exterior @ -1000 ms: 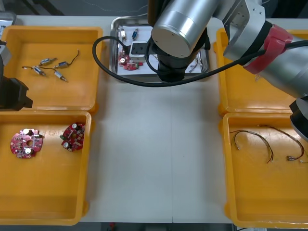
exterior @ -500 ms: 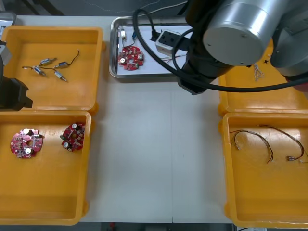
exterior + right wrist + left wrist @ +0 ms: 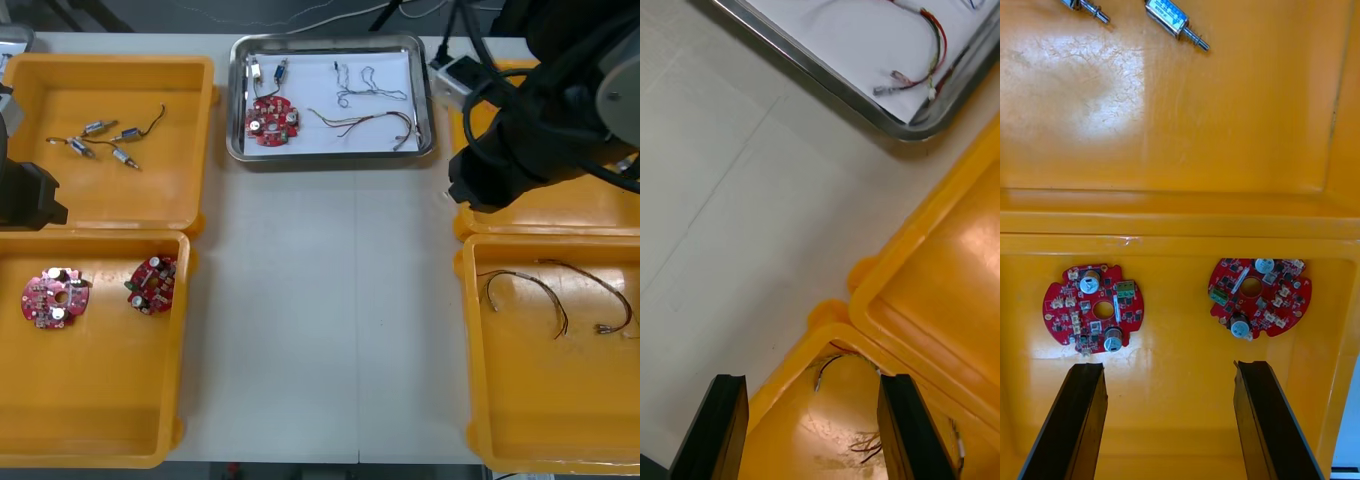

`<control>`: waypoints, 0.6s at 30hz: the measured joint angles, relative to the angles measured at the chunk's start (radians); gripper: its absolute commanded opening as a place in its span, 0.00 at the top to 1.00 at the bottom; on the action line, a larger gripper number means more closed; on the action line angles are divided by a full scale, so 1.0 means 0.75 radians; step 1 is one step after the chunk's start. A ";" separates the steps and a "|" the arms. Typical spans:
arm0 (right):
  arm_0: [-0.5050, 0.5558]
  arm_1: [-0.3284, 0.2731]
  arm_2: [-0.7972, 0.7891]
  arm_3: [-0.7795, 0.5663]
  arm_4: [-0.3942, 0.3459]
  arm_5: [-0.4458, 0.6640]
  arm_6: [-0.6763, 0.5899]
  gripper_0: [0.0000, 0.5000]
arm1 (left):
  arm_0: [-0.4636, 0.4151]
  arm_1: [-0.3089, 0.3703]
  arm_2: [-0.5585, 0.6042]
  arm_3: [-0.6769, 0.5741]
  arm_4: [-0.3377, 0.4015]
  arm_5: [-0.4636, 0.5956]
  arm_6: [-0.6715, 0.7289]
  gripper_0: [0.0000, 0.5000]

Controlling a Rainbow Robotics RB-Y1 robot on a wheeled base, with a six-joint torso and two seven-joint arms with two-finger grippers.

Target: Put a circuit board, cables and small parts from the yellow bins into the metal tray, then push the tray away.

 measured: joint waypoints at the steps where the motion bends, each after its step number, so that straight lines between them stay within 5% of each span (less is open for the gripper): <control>1: 0.023 -0.014 -0.028 -0.017 -0.012 0.000 -0.025 0.00 | 0.000 0.000 0.000 0.000 0.000 0.000 0.000 0.00; 18: 0.579 -0.190 -0.617 -0.218 -0.231 0.001 -0.328 0.00 | 0.000 0.000 0.000 -0.001 0.000 0.000 0.000 0.00</control>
